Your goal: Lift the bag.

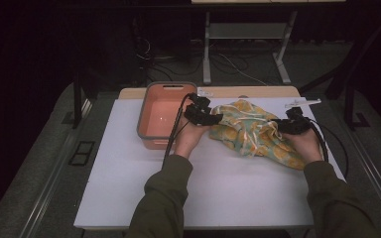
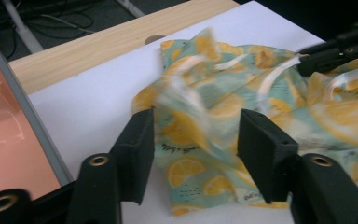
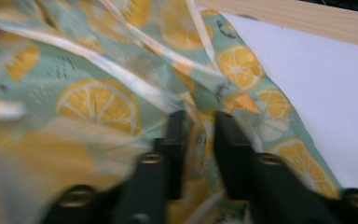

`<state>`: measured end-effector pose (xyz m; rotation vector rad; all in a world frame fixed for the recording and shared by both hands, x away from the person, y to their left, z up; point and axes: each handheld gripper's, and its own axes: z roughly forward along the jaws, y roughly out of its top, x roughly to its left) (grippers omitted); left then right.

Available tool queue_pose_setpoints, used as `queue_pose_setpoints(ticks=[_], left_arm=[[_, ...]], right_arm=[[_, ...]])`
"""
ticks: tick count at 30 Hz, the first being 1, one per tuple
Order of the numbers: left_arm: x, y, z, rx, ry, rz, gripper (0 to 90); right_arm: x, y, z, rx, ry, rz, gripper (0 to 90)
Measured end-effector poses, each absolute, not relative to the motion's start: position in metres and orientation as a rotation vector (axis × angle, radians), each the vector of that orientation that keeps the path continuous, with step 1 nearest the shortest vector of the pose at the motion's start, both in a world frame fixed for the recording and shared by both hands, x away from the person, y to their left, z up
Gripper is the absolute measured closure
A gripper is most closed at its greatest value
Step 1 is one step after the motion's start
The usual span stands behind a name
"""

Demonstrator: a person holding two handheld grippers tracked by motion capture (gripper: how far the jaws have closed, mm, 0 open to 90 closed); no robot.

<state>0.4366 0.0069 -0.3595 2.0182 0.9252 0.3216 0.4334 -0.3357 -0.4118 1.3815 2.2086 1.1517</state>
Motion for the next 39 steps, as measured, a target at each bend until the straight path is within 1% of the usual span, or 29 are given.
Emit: queue_pose_setpoints(ticks=[2,5,9,12,19,25,27,30,34,39], left_arm=[[0.432,0.011,-0.356,2.001,0.899,0.315,36.6],[0.426,0.017,-0.351,1.997,0.868,0.308,32.1],[0.415,0.023,-0.344,1.992,0.818,0.305,28.5],[0.405,0.029,-0.339,1.987,0.782,0.300,26.8],[0.371,0.050,-0.336,1.984,0.708,0.294,24.4],[0.339,0.077,-0.344,1.961,0.669,0.288,22.4],[0.329,0.086,-0.348,1.958,0.657,0.285,21.1],[0.317,0.099,-0.356,1.967,0.647,0.308,19.3],[0.304,0.114,-0.371,1.995,0.645,0.311,15.7],[0.291,0.130,-0.391,2.018,0.658,0.314,13.5]], right_arm=[[0.429,-0.340,-0.405,1.380,2.189,1.215,56.6],[0.421,-0.344,-0.393,1.368,2.176,1.303,46.5],[0.409,-0.346,-0.379,1.319,2.179,1.338,38.0],[0.398,-0.346,-0.369,1.282,2.171,1.366,33.8],[0.363,-0.335,-0.353,1.150,2.194,1.407,28.1],[0.331,-0.326,-0.353,1.036,2.225,1.450,24.5],[0.321,-0.322,-0.355,1.001,2.240,1.467,22.8],[0.308,-0.317,-0.365,0.973,2.263,1.487,22.5],[0.293,-0.310,-0.381,0.938,2.278,1.451,20.9],[0.280,-0.310,-0.399,0.937,2.288,1.445,19.2]])
